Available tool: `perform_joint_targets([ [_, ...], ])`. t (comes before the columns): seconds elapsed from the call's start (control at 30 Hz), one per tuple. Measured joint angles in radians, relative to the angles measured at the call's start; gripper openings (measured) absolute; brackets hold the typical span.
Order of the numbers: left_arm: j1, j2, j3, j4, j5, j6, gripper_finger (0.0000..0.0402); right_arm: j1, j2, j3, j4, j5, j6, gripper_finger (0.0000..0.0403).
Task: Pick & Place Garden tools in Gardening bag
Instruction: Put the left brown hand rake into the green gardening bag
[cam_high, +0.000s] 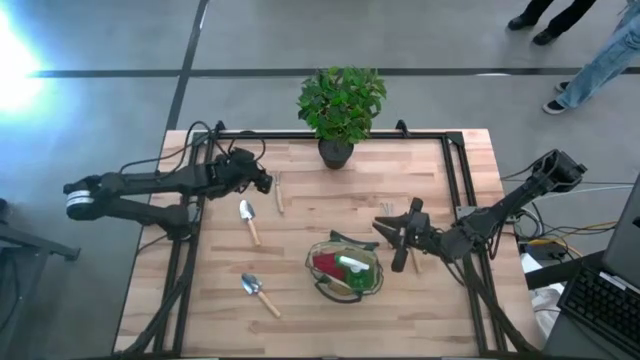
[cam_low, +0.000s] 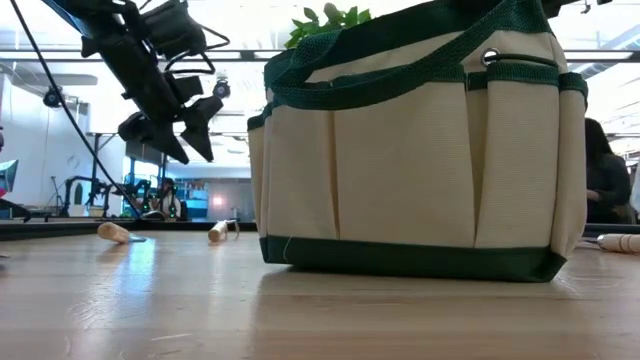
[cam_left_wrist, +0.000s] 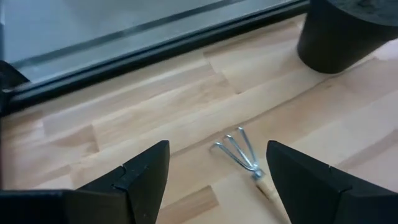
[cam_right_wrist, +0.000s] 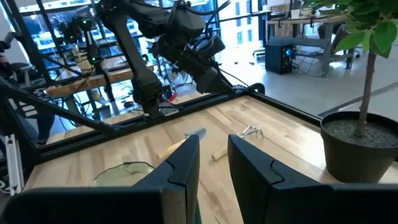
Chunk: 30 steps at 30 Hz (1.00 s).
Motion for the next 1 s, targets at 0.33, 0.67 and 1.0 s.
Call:
perform_joint_targets([
  [0.33,0.008,0.037,-0.004,0.013,0.101,-0.052,0.0271,0.001,0.0,0.0,0.0,0.0,0.0,0.0066],
  [0.67,0.051,0.168,-0.004,0.046,0.203,-0.025,0.0271,0.001,0.0,0.0,0.0,-0.001,0.0,0.0063],
  [1.0,0.095,0.283,-0.005,0.181,0.348,0.065,0.0271,0.003,0.0,0.0,-0.01,-0.003,0.005,0.0077],
])
